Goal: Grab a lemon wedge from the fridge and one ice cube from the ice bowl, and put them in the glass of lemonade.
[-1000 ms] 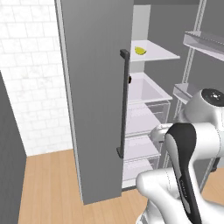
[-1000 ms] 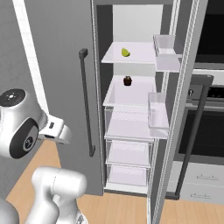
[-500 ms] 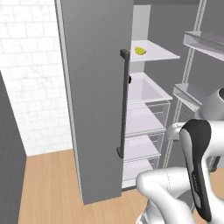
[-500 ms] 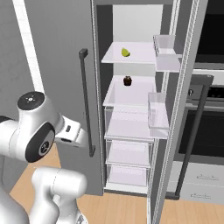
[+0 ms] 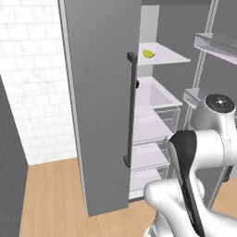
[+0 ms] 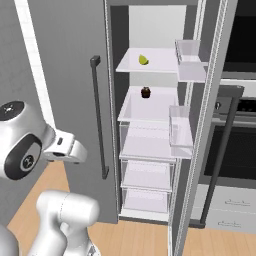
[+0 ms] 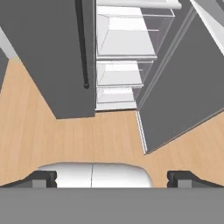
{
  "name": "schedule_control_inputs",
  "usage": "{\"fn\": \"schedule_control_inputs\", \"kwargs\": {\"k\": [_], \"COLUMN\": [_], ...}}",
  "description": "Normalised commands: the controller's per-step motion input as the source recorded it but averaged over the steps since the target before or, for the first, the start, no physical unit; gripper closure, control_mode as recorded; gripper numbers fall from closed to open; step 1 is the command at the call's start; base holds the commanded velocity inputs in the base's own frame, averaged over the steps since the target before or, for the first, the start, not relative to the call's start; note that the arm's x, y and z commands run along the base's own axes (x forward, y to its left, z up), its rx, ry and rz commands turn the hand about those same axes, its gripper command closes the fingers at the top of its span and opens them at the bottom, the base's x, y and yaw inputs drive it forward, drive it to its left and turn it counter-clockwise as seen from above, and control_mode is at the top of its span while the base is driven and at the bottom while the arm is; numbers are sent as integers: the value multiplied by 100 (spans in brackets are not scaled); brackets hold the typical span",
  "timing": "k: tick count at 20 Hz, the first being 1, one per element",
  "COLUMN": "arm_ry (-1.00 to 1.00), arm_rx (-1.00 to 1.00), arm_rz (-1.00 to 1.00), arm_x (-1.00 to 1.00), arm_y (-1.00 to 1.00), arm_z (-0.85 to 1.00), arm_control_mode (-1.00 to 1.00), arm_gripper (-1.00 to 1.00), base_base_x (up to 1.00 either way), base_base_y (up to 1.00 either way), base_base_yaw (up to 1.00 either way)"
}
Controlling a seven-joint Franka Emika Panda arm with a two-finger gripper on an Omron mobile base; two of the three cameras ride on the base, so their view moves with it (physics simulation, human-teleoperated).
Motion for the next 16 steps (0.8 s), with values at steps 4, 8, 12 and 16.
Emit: {"fn": "schedule_control_inputs", "kwargs": {"k": [4,8,12,16], "arm_ry": [0,-2,0,0], "arm_rx": [-9,-3,0,0], "arm_rz": [0,0,0,0], "arm_x": [0,0,0,0], "arm_y": [34,0,0,0], "arm_z": [-7,-2,0,0], "arm_control_mode": [-100,100,100,100], "arm_gripper": [-100,-100,-100,-100], "base_base_x": [0,0,0,0], "base_base_y": [0,-20,-58,-53], "base_base_yaw": [0,0,0,0]}}
